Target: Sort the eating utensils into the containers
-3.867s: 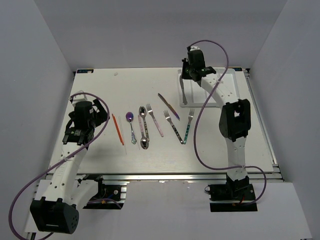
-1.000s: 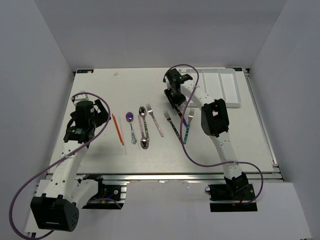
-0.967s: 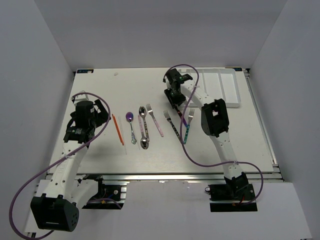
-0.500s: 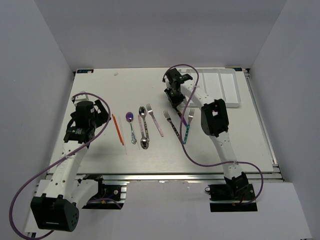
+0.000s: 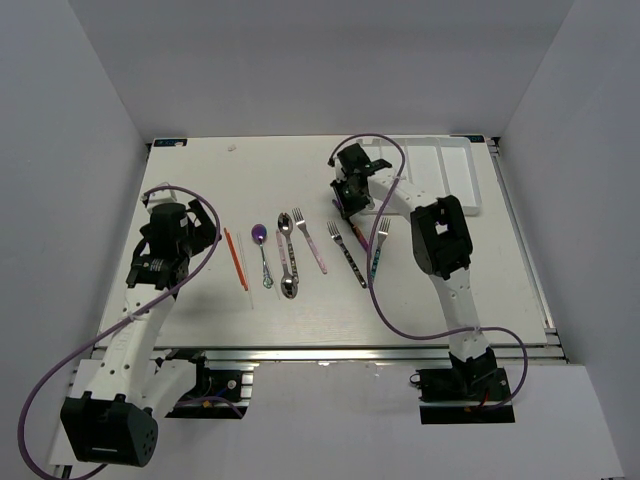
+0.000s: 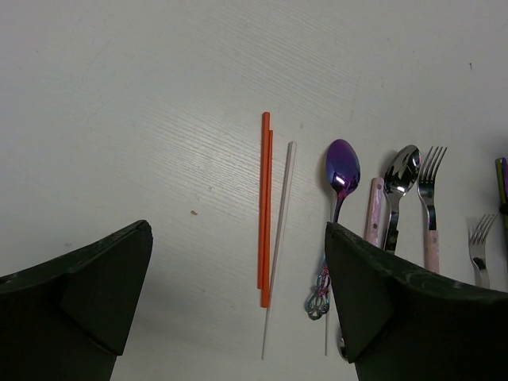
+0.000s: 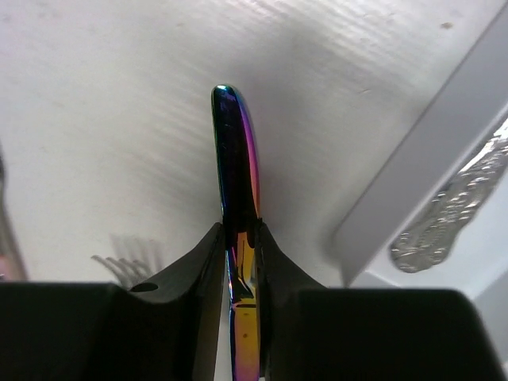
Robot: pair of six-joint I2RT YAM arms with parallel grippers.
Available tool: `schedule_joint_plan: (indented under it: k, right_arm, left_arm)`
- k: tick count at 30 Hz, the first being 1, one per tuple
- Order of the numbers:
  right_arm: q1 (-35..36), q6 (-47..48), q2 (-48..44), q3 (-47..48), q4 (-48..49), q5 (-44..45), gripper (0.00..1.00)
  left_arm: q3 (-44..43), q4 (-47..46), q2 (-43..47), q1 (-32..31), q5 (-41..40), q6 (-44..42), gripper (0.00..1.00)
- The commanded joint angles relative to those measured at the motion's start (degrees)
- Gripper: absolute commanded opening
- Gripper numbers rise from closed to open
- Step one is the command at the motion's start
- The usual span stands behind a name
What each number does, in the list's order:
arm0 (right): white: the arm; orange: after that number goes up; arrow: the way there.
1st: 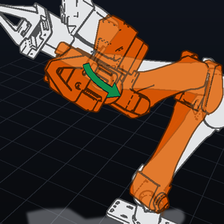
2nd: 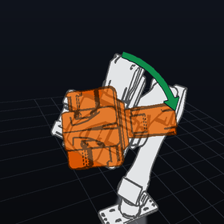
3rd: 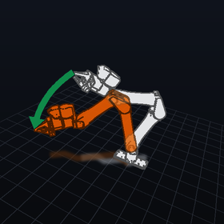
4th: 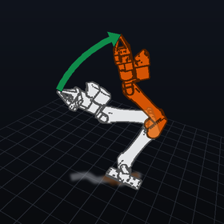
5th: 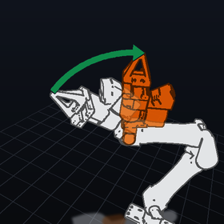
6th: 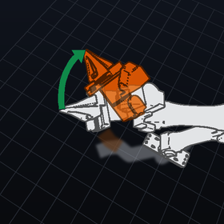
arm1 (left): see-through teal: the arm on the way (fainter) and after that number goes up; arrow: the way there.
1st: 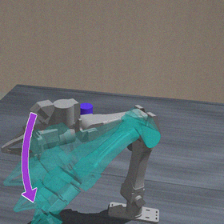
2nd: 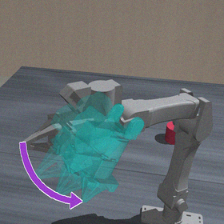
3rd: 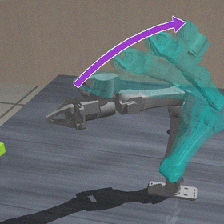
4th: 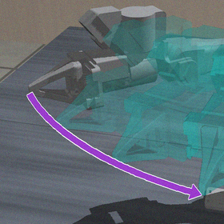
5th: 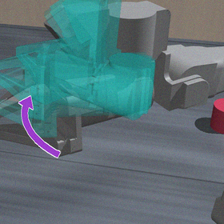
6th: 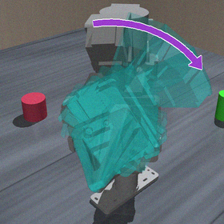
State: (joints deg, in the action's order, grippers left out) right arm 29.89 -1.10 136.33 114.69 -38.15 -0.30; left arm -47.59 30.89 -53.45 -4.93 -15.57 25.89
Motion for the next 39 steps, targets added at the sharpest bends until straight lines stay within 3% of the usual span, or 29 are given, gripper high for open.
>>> schedule_joint_plan:
  k: [1,8,23,39]
  right_arm:
    - [1.3,-5.3,-0.3,-8.5,6.6,-9.3,0.00]
    - [1.8,-7.9,-6.1,-13.8,13.1,-5.3,0.00]
    - [1.9,-7.6,-10.3,-15.6,13.5,4.6,0.00]
    - [2.0,-7.2,-13.1,-14.9,12.5,5.0,0.00]
  left_arm:
    - [0.3,-0.1,1.4,0.4,0.2,-0.6,0.98]
    - [0.4,-0.1,1.6,0.4,0.0,-0.6,0.98]
    - [0.4,-0.1,1.4,0.4,0.1,-0.6,0.98]
    - [0.3,-0.1,1.2,0.4,0.2,-0.6,0.98]
